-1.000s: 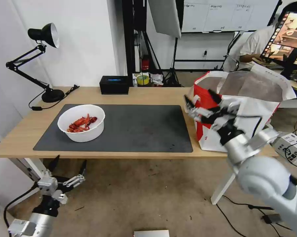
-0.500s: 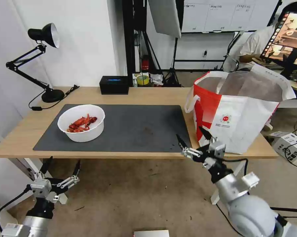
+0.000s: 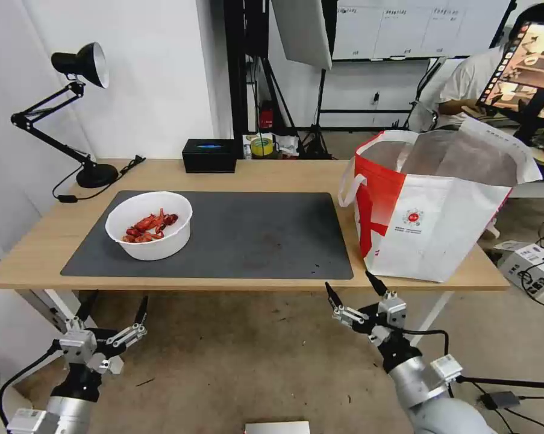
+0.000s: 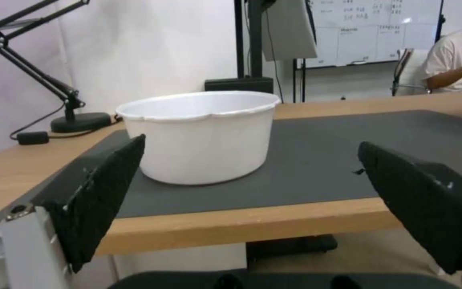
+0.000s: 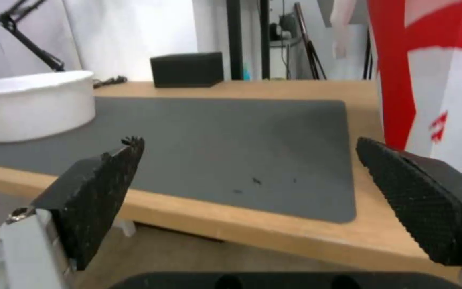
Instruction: Pick up the trash from the table and place it into the takeout bag.
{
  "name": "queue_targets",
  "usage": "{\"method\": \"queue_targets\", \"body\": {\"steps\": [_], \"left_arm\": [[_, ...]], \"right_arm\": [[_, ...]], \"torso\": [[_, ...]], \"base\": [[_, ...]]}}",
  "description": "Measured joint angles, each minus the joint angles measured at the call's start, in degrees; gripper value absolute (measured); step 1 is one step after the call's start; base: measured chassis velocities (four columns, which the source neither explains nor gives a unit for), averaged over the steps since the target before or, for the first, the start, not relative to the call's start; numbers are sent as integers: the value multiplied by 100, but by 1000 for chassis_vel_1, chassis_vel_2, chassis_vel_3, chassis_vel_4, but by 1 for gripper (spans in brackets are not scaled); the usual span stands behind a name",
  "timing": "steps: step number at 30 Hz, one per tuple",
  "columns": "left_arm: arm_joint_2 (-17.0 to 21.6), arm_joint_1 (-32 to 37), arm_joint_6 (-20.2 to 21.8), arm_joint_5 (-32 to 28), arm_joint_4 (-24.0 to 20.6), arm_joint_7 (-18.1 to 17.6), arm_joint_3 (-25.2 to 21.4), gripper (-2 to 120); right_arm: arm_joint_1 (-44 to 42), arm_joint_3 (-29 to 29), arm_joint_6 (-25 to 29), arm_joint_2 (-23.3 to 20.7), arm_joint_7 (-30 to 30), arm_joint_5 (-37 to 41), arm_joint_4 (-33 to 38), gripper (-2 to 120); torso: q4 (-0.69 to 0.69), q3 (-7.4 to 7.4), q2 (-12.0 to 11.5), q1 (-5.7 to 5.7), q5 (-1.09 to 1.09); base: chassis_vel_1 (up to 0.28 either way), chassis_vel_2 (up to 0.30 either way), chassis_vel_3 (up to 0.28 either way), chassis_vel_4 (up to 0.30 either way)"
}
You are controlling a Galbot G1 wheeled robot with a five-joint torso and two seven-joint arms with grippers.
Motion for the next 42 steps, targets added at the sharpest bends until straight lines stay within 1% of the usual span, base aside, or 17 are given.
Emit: {"method": "queue_targets", "body": {"steps": [11, 20, 24, 28, 30, 31, 32, 35, 36, 39, 40, 41, 42], "left_arm": [[84, -102, 0, -12, 149, 4, 93, 100], [136, -198, 0, -60, 232, 5, 112, 100], [239, -248, 17, -149, 247, 5, 86, 100], [385, -340, 139, -309, 189, -13, 4, 100], [507, -403, 265, -424, 71, -90, -60, 100], [594, -438, 359, -502, -17, -190, -89, 100], [594, -438, 359, -502, -17, -190, -89, 100], [886, -561, 619, -795, -205, -406, -239, 100], [886, -561, 619, -795, -205, -406, -239, 100], [1234, -700, 801, -1103, -267, -519, -450, 100], [1234, -700, 801, -1103, -267, -519, -450, 100], [1327, -737, 836, -1176, -267, -545, -492, 100], [1495, -802, 898, -1305, -263, -600, -550, 100]], "right_arm": [[-51, -77, -16, 157, 32, -64, -291, 100], [-43, -96, -26, 167, 55, -90, -301, 100], [-40, -97, -27, 166, 57, -90, -301, 100], [-37, -97, -29, 164, 59, -89, -301, 100], [-36, -98, -30, 163, 59, -88, -300, 100], [-36, -98, -30, 163, 59, -88, -300, 100], [-36, -98, -30, 163, 59, -88, -300, 100], [-34, -97, -32, 161, 60, -87, -299, 100], [-34, -97, -32, 161, 60, -87, -299, 100], [-33, -97, -33, 160, 60, -86, -298, 100], [-33, -97, -33, 160, 60, -86, -298, 100], [-33, -97, -33, 159, 60, -86, -297, 100], [-32, -96, -33, 159, 60, -85, -296, 100]], "torso": [[0, 0, 0, 0, 0], [0, 0, 0, 0, 0], [0, 0, 0, 0, 0], [0, 0, 0, 1, -1], [0, 0, 0, 0, 0], [0, 0, 0, 1, 0], [0, 0, 0, 1, 0], [0, 0, 0, 0, 0], [0, 0, 0, 0, 0], [0, 0, 0, 0, 0], [0, 0, 0, 0, 0], [0, 0, 0, 1, 0], [0, 0, 0, 0, -1]], "base": [[0, 0, 0, 0], [0, 0, 0, 0], [0, 0, 0, 0], [0, 0, 0, 0], [0, 0, 0, 0], [0, 0, 0, 0], [0, 0, 0, 0], [0, 0, 0, 0], [0, 0, 0, 0], [0, 0, 0, 0], [0, 0, 0, 0], [0, 0, 0, 0], [0, 0, 0, 0]]}}
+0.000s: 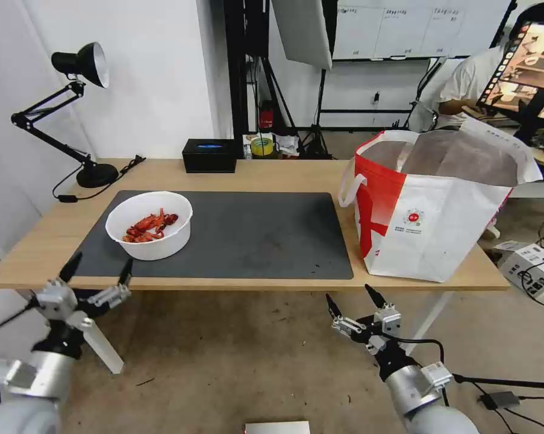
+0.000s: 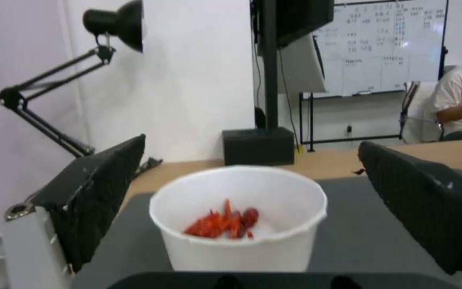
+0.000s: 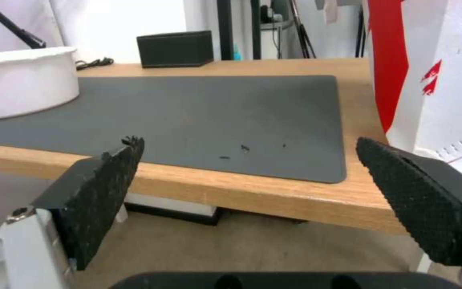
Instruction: Pick up the trash from the table and place it into the takeout bag.
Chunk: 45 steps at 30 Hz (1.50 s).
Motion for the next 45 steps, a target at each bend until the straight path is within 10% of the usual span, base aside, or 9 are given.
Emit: {"method": "queue_targets", "body": {"steps": [22, 29, 45], "left_arm": [[2500, -1433, 1881, -2316, 747, -1184, 405, 100], [3227, -2533, 2437, -3106, 1446, -1314, 1282, 100], [3468, -4142, 4100, -3631, 2511, -1289, 2517, 100]], "right_arm": [[2, 1, -1, -1, -1, 5, 7, 100], [2, 1, -1, -1, -1, 5, 7, 100], [2, 1, -1, -1, -1, 6, 7, 100]], "torso": [[0, 0, 0, 0, 0], [0, 0, 0, 0, 0], [0, 0, -1, 1, 0]], "base": [[0, 0, 0, 0], [0, 0, 0, 0], [0, 0, 0, 0]]}}
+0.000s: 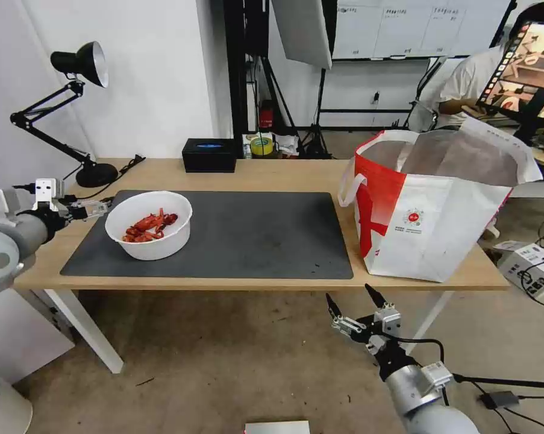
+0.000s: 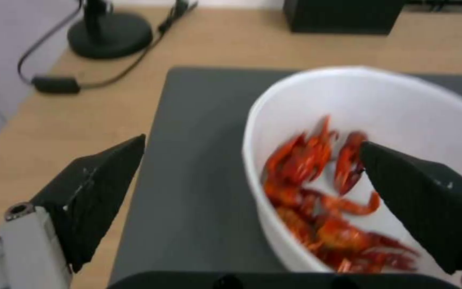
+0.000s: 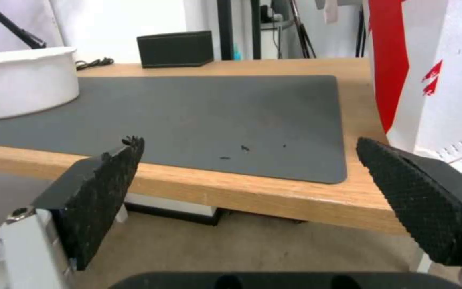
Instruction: Pick up the trash from the table and place it into the takeout bag.
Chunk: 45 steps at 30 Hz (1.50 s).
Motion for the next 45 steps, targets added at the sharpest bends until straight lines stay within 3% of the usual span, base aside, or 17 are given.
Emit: {"method": "queue_targets", "body": {"steps": [12, 18, 31, 45], "left_arm": [[-91, -481, 457, -818, 315, -200, 298, 100], [-223, -1074, 640, -1349, 557, -644, 812, 100], [-389, -1983, 708, -1383, 948, -917, 1804, 100], [-614, -2322, 838, -1308, 1148, -977, 2202, 100]], "right_arm": [[0, 0, 0, 0, 0, 0, 0, 100], [0, 0, 0, 0, 0, 0, 0, 100], [0, 0, 0, 0, 0, 0, 0, 100], [0, 0, 1, 0, 0, 0, 0, 100]], "torso": [[-1, 0, 0, 0, 1], [-1, 0, 0, 0, 1], [-1, 0, 1, 0, 1], [-1, 0, 1, -1, 1]], "base": [[0, 0, 0, 0], [0, 0, 0, 0], [0, 0, 0, 0], [0, 0, 0, 0]]}}
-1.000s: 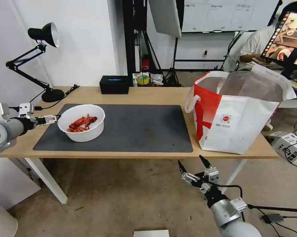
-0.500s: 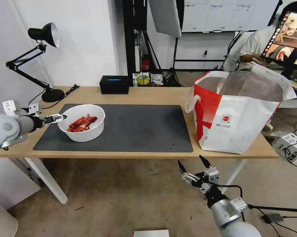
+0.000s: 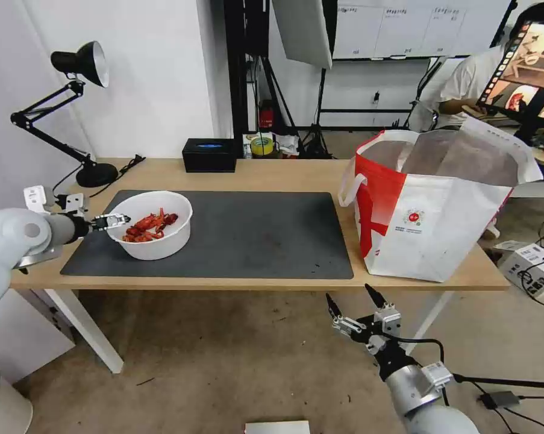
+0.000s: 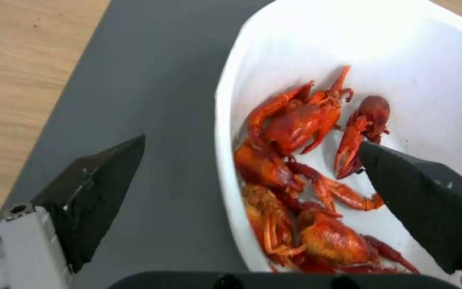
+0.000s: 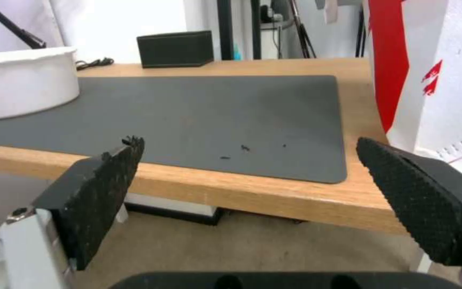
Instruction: Pick up the trash from the table and place it into the takeout bag.
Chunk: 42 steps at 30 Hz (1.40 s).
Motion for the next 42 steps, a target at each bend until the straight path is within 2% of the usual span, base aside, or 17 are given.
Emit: {"method": "queue_targets", "body": {"steps": [14, 18, 22, 25, 27, 29, 31, 33, 35, 36, 38, 40, 41, 42], "left_arm": [[-132, -309, 65, -6, 253, -167, 313, 99], [-130, -324, 115, -48, 250, -167, 318, 97], [-86, -310, 287, -77, 204, -162, 293, 89], [-21, -296, 317, -133, 170, -134, 284, 77], [-3, -293, 317, -146, 153, -116, 292, 74], [14, -282, 318, -157, 105, -97, 304, 62], [21, -278, 318, -158, 88, -94, 314, 59], [38, -260, 318, -159, 54, -72, 345, 47], [47, -253, 318, -159, 47, -49, 353, 46], [66, -239, 318, -158, 30, -1, 363, 38], [73, -234, 318, -158, 24, 17, 368, 35], [91, -230, 318, -156, 22, 64, 391, 24], [91, -230, 318, -156, 22, 64, 391, 24], [94, -229, 318, -142, 33, 92, 398, 19]], "right_arm": [[0, 0, 0, 0, 0, 0, 0, 100], [0, 0, 0, 0, 0, 0, 0, 100], [0, 0, 0, 0, 0, 0, 0, 100], [0, 0, 0, 0, 0, 0, 0, 100], [0, 0, 0, 0, 0, 0, 0, 100], [0, 0, 0, 0, 0, 0, 0, 100], [0, -1, 0, 0, 0, 0, 0, 100], [0, 0, 0, 0, 0, 0, 0, 100], [0, 0, 0, 0, 0, 0, 0, 100], [0, 0, 0, 0, 0, 0, 0, 100], [-1, 0, 0, 0, 0, 0, 0, 100], [0, 0, 0, 0, 0, 0, 0, 100], [0, 0, 0, 0, 0, 0, 0, 100], [0, 0, 0, 0, 0, 0, 0, 100]], "torso": [[0, 0, 0, 0, 0], [0, 0, 0, 0, 0], [0, 0, 0, 0, 0], [0, 0, 0, 0, -1], [1, 0, 0, 0, 0], [0, 0, 0, 0, 0], [0, 0, 0, 0, 0], [0, 0, 0, 0, -1], [0, 0, 0, 0, 0], [0, 0, 0, 0, -1], [0, 0, 0, 0, 0], [1, 0, 0, 0, -1], [1, 0, 0, 0, -1], [0, 0, 0, 0, 0]], "base": [[0, 0, 0, 0], [0, 0, 0, 0], [0, 0, 0, 0], [0, 0, 0, 0], [0, 0, 0, 0], [0, 0, 0, 0], [0, 0, 0, 0], [0, 0, 0, 0], [0, 0, 0, 0], [0, 0, 0, 0], [0, 0, 0, 0], [0, 0, 0, 0], [0, 0, 0, 0], [0, 0, 0, 0]]}}
